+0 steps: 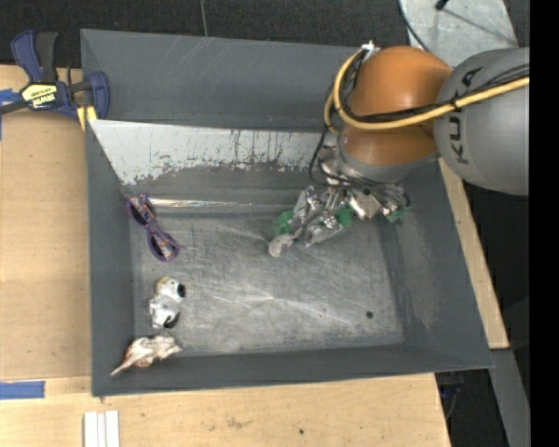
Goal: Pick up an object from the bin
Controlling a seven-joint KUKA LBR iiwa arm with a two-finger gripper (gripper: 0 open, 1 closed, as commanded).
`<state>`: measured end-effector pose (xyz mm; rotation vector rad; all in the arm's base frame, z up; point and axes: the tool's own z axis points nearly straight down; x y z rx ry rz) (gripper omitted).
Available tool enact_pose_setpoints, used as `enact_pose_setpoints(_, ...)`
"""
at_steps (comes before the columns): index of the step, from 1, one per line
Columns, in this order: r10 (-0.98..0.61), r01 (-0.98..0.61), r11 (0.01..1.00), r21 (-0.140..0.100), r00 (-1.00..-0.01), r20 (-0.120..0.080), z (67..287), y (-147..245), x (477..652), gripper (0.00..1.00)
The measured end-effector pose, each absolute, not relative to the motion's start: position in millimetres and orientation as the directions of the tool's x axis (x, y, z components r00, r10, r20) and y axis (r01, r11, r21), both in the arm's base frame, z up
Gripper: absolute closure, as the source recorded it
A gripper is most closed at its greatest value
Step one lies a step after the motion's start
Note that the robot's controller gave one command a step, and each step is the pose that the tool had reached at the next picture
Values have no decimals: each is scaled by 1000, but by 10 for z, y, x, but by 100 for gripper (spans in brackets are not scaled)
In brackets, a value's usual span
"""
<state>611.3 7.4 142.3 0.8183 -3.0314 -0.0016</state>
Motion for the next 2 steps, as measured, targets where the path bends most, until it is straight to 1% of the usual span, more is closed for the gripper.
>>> enact_pose_setpoints(1,-502,-502,865,-1,-865,-3,1636,73,6124,100)
enact_pose_setpoints(2,-501,-501,865,-4,-865,-7,1790,72,6135,100)
